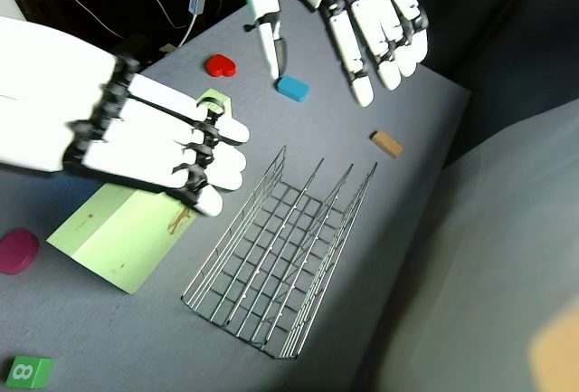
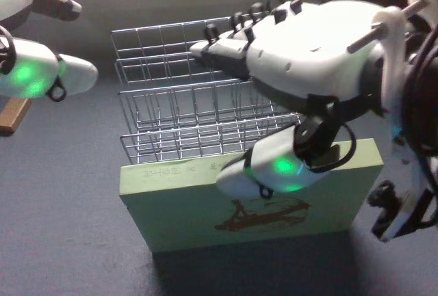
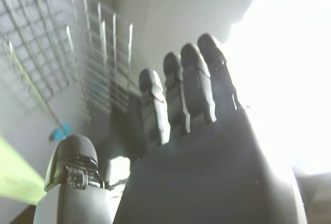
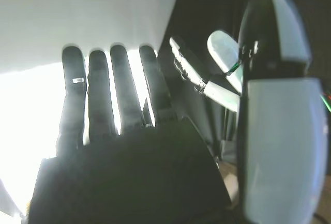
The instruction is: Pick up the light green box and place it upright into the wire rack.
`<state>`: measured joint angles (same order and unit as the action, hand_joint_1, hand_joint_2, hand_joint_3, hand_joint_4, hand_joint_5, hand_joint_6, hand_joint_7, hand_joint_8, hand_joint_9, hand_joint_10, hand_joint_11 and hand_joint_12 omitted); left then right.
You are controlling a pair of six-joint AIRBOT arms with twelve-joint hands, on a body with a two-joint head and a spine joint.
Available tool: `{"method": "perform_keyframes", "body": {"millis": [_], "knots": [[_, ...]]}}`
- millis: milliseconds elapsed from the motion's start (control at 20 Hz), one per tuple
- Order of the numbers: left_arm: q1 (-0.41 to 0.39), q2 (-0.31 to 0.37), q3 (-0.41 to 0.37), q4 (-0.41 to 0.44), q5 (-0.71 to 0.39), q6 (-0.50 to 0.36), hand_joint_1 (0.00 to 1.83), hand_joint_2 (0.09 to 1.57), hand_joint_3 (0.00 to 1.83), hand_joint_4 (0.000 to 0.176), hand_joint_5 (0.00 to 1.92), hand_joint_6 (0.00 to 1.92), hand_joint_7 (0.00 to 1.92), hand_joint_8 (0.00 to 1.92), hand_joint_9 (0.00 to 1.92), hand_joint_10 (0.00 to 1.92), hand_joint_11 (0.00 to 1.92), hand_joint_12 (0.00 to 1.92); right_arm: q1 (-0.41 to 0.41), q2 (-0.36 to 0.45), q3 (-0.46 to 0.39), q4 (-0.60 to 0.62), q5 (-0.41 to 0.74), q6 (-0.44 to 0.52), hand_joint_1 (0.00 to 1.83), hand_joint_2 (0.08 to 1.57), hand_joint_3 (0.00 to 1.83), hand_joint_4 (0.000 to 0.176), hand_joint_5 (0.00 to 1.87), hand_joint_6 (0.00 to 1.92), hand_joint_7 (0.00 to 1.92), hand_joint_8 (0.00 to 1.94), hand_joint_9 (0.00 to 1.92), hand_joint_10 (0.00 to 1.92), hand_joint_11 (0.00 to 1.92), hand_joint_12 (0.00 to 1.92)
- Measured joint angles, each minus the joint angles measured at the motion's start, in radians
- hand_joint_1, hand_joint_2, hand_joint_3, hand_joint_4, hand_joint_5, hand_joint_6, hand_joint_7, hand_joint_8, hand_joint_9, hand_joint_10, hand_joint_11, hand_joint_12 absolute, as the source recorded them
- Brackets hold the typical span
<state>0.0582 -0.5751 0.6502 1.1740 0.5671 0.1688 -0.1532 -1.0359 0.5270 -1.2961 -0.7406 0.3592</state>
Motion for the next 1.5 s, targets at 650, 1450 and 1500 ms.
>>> {"method": "perform_keyframes", "body": {"millis": [650,1450,1500], "knots": [[-0.08,0.029,-0.003,-0.14,0.07,0.388,0.08,1.19,0.0,0.087,0.34,0.0,0.27,0.0,0.19,0.0,0.0,0.55,-0.037,-0.064,0.064,0.17,-0.016,-0.048,0.78,0.86,0.0,0.052,0.1,0.0,0.11,0.0,0.07,0.0,0.0,0.65],[-0.106,0.029,-0.008,-0.134,0.108,0.422,0.06,1.21,0.01,0.088,0.34,0.0,0.27,0.0,0.19,0.0,0.0,0.54,-0.087,-0.145,0.122,0.162,-0.017,-0.036,0.93,0.95,0.0,0.0,0.32,0.02,0.37,0.01,0.32,0.02,0.01,1.12],[-0.106,0.029,-0.01,-0.135,0.109,0.422,0.06,1.21,0.01,0.088,0.34,0.0,0.27,0.0,0.19,0.0,0.0,0.54,-0.087,-0.145,0.122,0.161,-0.018,-0.036,0.96,0.97,0.0,0.0,0.39,0.02,0.46,0.01,0.4,0.03,0.07,1.17]]}}
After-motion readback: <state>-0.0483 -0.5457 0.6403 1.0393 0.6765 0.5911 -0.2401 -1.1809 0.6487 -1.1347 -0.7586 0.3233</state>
